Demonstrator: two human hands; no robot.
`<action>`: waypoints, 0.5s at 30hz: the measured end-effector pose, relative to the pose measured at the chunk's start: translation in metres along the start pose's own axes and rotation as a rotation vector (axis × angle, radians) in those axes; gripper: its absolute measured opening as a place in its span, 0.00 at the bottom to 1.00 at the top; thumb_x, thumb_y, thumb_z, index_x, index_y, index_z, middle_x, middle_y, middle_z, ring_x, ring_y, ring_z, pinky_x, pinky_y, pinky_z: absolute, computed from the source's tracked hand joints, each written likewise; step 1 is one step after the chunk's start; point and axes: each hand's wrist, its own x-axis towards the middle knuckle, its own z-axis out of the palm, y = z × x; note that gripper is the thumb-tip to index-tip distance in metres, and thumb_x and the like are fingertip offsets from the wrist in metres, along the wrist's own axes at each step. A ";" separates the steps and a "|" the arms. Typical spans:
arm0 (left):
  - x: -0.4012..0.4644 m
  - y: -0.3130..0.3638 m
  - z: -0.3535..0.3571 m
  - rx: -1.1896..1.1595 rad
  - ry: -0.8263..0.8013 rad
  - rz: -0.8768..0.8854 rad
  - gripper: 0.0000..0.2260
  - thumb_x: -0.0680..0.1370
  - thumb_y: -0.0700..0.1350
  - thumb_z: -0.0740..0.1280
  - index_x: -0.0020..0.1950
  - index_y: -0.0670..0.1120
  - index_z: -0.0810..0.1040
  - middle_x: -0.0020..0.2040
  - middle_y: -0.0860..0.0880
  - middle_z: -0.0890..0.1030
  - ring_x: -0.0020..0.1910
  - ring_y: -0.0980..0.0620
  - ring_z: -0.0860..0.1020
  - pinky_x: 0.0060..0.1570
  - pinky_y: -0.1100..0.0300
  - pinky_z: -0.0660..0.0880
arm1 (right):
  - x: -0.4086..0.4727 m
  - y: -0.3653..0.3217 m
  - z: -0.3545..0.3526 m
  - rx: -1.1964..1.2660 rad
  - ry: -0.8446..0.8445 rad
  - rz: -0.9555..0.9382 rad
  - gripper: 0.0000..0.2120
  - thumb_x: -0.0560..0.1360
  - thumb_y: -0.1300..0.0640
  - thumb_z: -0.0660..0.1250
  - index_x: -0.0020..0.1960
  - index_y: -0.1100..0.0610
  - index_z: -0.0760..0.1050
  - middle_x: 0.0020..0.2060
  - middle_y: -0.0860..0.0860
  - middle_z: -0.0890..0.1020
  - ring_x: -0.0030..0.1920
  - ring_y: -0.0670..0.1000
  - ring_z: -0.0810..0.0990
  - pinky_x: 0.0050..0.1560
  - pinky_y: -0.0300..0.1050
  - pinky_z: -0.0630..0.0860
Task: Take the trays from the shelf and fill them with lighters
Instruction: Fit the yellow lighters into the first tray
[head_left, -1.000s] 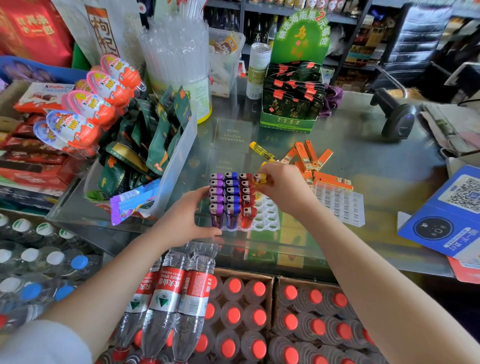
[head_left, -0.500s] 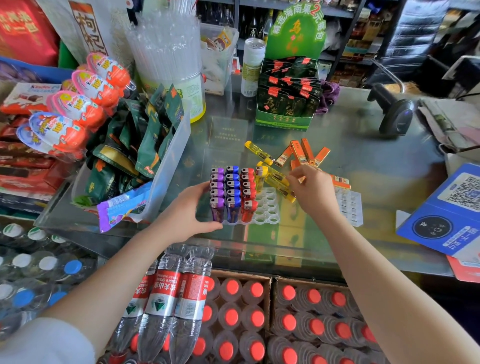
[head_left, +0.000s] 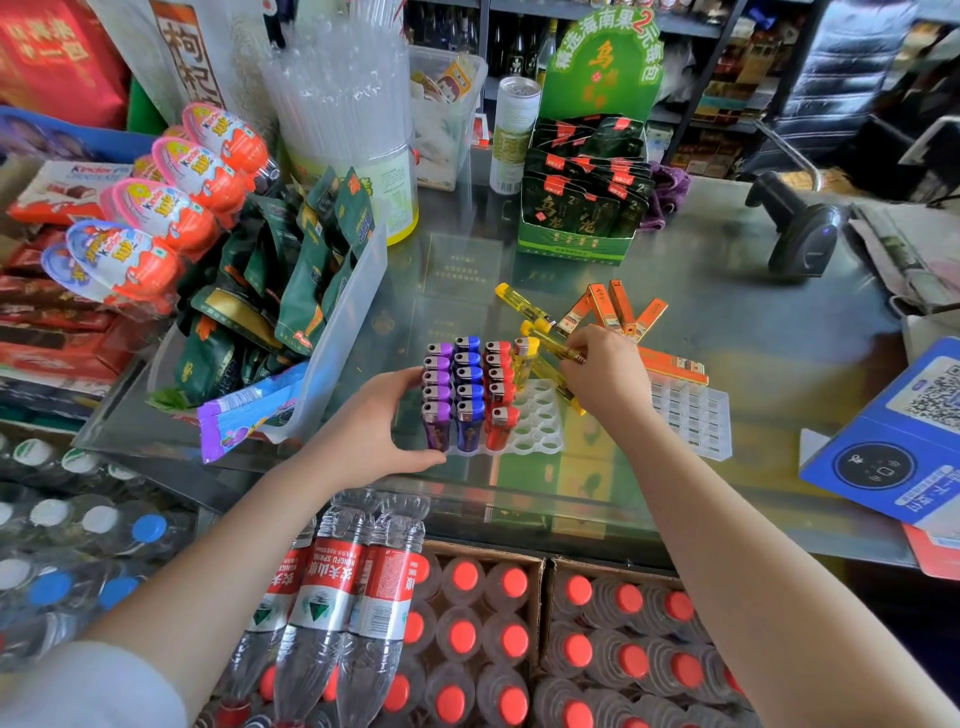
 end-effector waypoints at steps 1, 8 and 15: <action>-0.001 0.000 0.000 0.001 0.001 -0.001 0.25 0.65 0.41 0.76 0.55 0.56 0.68 0.47 0.70 0.67 0.47 0.84 0.64 0.45 0.85 0.59 | -0.004 0.000 -0.003 0.088 0.022 -0.002 0.09 0.72 0.62 0.64 0.53 0.59 0.76 0.48 0.55 0.79 0.44 0.54 0.75 0.40 0.43 0.70; -0.003 -0.002 0.003 0.016 0.029 -0.019 0.30 0.65 0.44 0.76 0.64 0.50 0.69 0.50 0.68 0.66 0.51 0.70 0.64 0.46 0.81 0.59 | -0.046 0.003 -0.037 0.715 0.031 0.004 0.02 0.73 0.61 0.68 0.43 0.58 0.75 0.29 0.51 0.77 0.26 0.42 0.73 0.34 0.38 0.73; -0.003 -0.013 0.009 0.018 0.047 -0.012 0.32 0.65 0.46 0.76 0.66 0.51 0.68 0.57 0.61 0.70 0.57 0.63 0.67 0.55 0.67 0.63 | -0.064 -0.005 -0.031 0.688 0.086 -0.075 0.09 0.73 0.62 0.66 0.44 0.49 0.73 0.33 0.47 0.81 0.35 0.47 0.81 0.46 0.46 0.78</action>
